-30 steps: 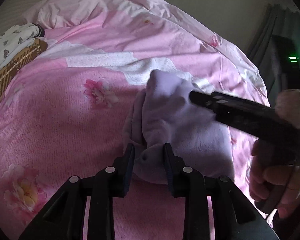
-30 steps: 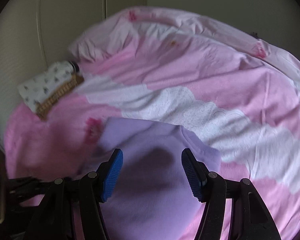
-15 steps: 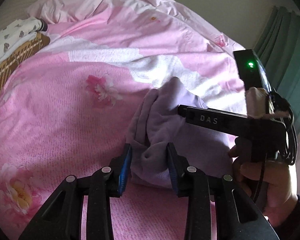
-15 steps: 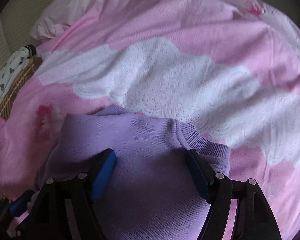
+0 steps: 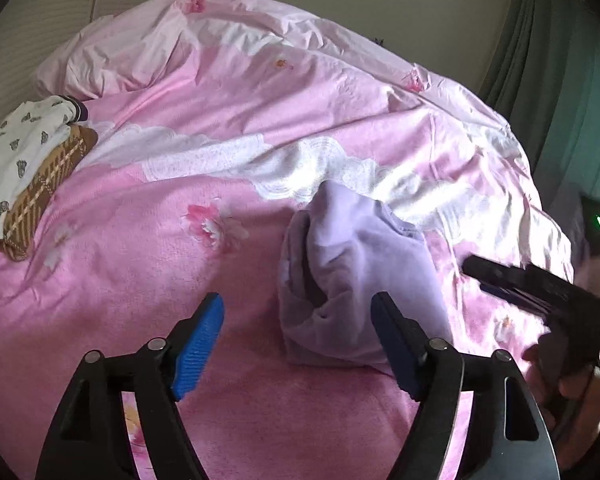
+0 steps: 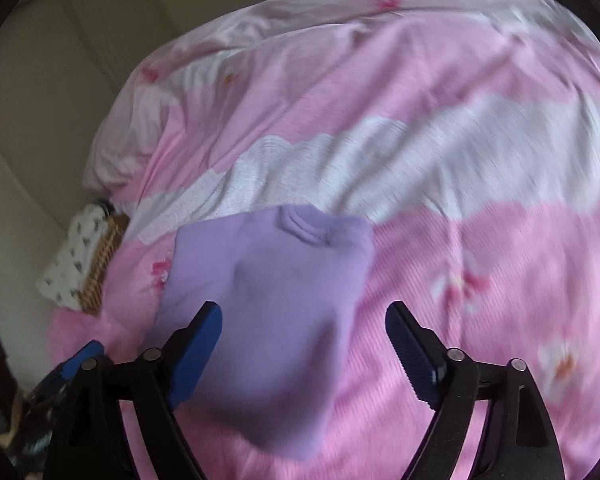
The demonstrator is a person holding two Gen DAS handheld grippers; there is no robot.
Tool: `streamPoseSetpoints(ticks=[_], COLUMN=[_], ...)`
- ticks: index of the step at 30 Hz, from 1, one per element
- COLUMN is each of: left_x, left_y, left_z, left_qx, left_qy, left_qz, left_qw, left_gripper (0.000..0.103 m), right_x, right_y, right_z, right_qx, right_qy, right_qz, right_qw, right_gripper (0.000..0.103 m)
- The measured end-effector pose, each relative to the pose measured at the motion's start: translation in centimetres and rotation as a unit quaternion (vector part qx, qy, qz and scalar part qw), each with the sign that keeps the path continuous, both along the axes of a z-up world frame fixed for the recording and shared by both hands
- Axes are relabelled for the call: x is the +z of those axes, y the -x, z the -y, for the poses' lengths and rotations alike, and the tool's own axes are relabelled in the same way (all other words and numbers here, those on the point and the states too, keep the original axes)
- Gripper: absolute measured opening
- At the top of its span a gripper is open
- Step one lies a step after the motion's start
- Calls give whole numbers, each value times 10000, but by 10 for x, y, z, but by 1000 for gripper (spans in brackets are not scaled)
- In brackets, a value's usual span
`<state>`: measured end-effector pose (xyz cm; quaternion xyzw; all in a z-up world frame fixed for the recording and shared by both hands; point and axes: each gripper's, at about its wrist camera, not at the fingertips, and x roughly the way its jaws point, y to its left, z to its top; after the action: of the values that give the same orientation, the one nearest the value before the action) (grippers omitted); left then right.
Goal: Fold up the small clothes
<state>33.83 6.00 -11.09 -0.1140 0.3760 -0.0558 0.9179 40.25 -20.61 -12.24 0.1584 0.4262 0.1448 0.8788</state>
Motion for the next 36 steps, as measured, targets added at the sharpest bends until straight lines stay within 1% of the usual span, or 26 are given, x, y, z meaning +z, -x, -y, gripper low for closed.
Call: streamPoseSetpoints(ticks=[3, 5, 8, 10, 12, 16, 19, 22, 29, 32, 34, 36], left_x=[-3, -9, -17, -19, -22, -34, -43, -54, -70, -77, -81, -84], left_y=[-5, -13, -22, -24, -28, -37, -41, -44, -51, -54, -54, -54], left_z=[0, 3, 7, 10, 13, 15, 12, 12, 12, 10, 8, 7], left_qx=[-76, -178, -297, -299, -303, -248, -197, -205, -203, -187, -185, -178], left_qy=[80, 187, 469, 480, 451, 405, 368, 440, 600, 704, 781, 860], left_qz=[-89, -241, -383, -371, -385, -506, -558, -618, -666, -665, -668, -675], left_qw=[9999, 9994, 9977, 9977, 9978, 9976, 9976, 9969, 9958, 9951, 9945, 9938], left_gripper=[84, 84, 84, 84, 84, 84, 84, 84, 92, 96, 98, 99], right_x=[-8, -13, -16, -16, -16, -22, -27, -34, -49, -58, -62, -66], right_y=[13, 16, 17, 17, 14, 2, -6, -13, -29, -37, -42, -46], right_z=[10, 13, 15, 14, 12, 8, 8, 6, 4, 4, 6, 6], right_qx=[-185, -204, -206, -203, -186, -147, -145, -117, -63, 12, 26, 37], right_qy=[-150, -205, -392, -442, -481, -584, -545, -472, -482, -766, -942, -1015], right_qz=[-4, 34, 56, 132, 171, 88, 58, 33, -54, -151, -221, -238], right_qw=[9997, 9996, 9990, 9987, 9985, 9981, 9984, 9988, 9988, 9969, 9953, 9945], right_gripper=[86, 87, 87, 87, 87, 87, 87, 87, 87, 87, 89, 93])
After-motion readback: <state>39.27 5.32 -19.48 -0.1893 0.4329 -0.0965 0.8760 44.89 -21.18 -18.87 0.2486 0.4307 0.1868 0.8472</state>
